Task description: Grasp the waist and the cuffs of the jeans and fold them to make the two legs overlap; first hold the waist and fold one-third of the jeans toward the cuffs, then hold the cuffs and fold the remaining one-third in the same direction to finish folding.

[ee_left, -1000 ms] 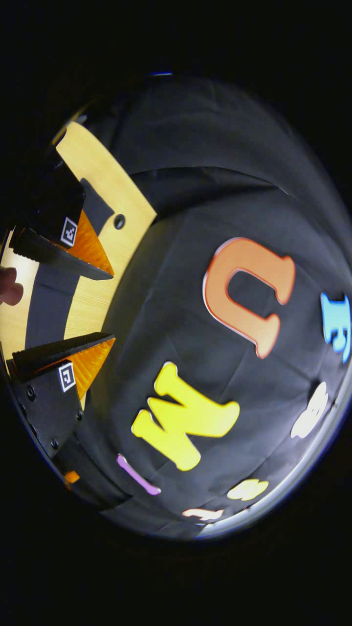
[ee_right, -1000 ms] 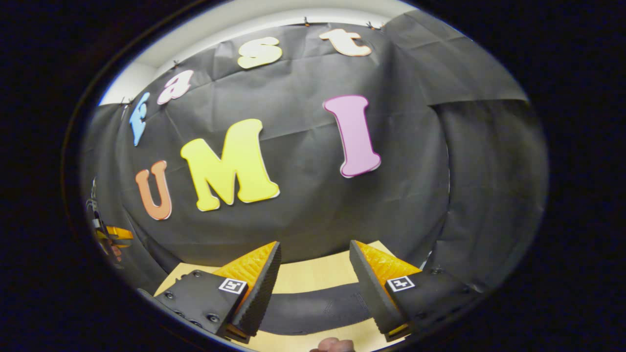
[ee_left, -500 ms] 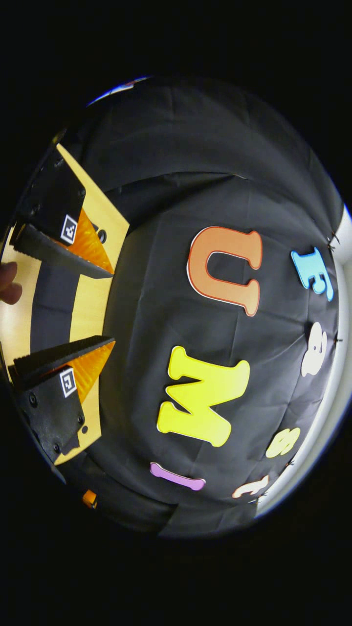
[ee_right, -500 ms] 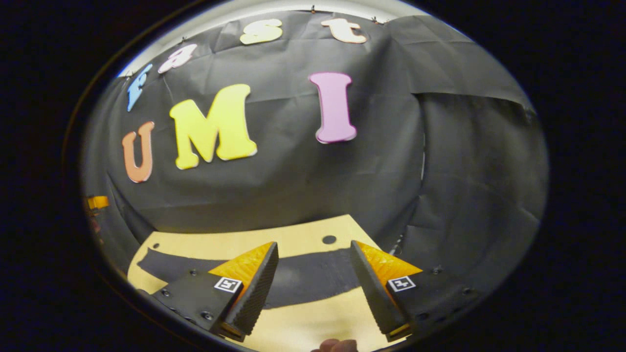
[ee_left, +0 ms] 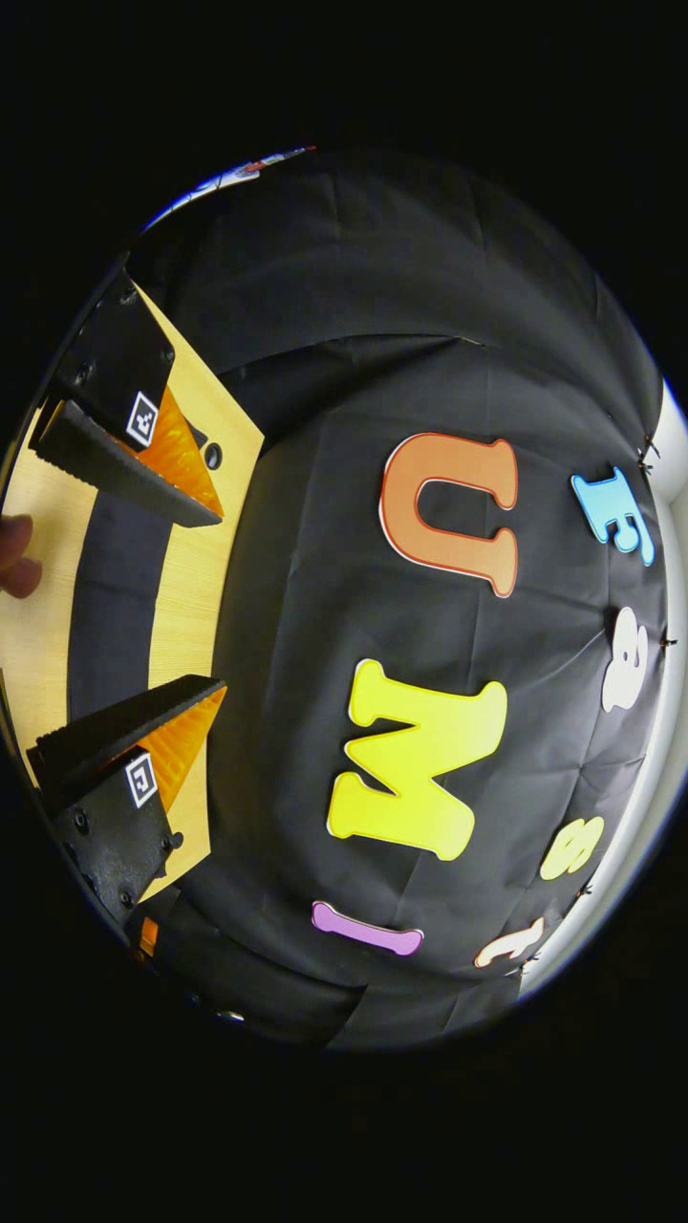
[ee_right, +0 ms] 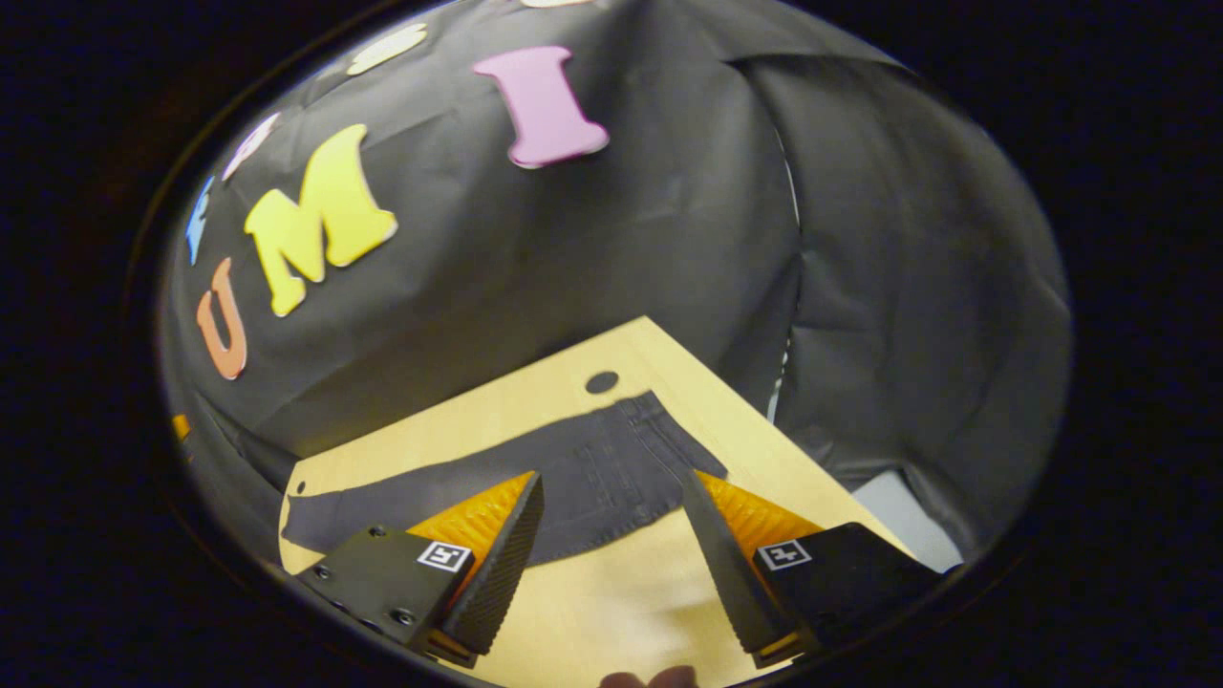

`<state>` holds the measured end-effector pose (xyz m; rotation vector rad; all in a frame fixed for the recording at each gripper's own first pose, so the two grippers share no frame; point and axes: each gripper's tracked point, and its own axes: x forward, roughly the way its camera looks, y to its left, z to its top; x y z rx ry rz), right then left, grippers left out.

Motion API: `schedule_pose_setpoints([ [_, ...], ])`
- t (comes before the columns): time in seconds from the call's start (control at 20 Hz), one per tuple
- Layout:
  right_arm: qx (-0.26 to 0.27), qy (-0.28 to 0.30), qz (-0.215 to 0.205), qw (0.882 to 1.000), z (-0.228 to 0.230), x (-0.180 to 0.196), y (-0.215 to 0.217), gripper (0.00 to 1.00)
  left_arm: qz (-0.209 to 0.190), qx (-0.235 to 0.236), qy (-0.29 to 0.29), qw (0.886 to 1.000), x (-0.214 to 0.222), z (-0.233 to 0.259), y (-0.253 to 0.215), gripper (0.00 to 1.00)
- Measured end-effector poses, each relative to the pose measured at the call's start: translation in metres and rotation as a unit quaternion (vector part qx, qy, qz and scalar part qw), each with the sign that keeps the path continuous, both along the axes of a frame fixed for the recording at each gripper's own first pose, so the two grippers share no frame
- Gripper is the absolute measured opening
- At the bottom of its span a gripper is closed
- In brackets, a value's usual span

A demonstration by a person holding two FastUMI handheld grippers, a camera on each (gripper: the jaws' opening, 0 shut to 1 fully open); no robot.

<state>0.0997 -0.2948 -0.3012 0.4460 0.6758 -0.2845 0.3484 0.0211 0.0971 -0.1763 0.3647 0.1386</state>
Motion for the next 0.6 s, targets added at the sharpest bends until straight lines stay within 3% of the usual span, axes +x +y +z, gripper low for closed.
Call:
schedule_pose_setpoints([
  [0.35, 0.14, 0.019, -0.084, 0.986, -0.088, 0.038, -0.061, 0.93, 0.016, 0.018, 0.051, 0.998, -0.022, -0.028, -0.009, 1.0],
  [0.6, 0.163, 0.015, -0.087, 0.983, -0.103, 0.059, -0.065, 0.92, 0.027, 0.02, 0.062, 0.997, -0.024, -0.036, -0.014, 1.0],
])
